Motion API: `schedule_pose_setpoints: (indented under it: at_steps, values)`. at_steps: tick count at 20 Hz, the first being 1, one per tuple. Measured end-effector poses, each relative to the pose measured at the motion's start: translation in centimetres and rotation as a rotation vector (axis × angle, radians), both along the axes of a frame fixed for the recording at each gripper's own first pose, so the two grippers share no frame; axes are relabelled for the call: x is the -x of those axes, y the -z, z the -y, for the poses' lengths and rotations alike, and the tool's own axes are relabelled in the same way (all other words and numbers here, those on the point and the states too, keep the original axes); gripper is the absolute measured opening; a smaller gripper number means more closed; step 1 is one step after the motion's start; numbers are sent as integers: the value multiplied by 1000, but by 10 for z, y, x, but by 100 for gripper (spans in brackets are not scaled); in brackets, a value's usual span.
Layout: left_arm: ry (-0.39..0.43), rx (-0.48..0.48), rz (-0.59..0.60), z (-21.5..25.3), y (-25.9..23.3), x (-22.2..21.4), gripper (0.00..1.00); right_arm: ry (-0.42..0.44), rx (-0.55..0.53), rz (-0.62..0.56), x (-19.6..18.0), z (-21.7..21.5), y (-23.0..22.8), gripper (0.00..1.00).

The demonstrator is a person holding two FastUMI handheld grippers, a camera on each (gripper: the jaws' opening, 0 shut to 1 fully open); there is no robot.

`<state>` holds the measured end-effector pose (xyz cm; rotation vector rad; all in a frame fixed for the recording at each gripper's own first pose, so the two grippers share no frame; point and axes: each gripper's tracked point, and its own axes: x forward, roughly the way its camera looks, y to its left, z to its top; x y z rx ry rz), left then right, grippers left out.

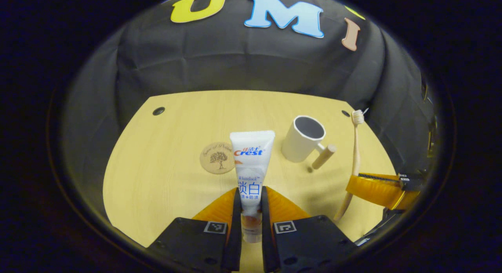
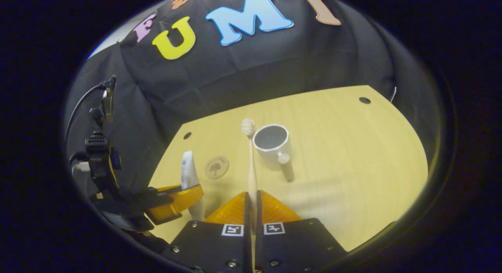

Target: Put the toothbrush and toothpaste on the desktop into the cup, then pick up the cup and place it on the coaster on the desktop.

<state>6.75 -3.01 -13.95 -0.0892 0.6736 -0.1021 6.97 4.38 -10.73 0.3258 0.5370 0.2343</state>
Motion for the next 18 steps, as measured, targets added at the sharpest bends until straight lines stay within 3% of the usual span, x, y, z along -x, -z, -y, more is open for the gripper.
schedule_pose_setpoints:
  at_steps: [9,12,13,18]
  values:
    - [-3,35,198,7,-53,-36,29,22,1,193,-65,14,-49,4]
    - [-12,47,230,6,-60,-40,30,33,23,281,-90,20,-69,0]
    - [-15,53,235,5,-61,-40,29,36,25,306,-99,20,-73,4]
    - [-48,76,241,0,-64,-36,29,55,32,357,-138,22,-72,4]
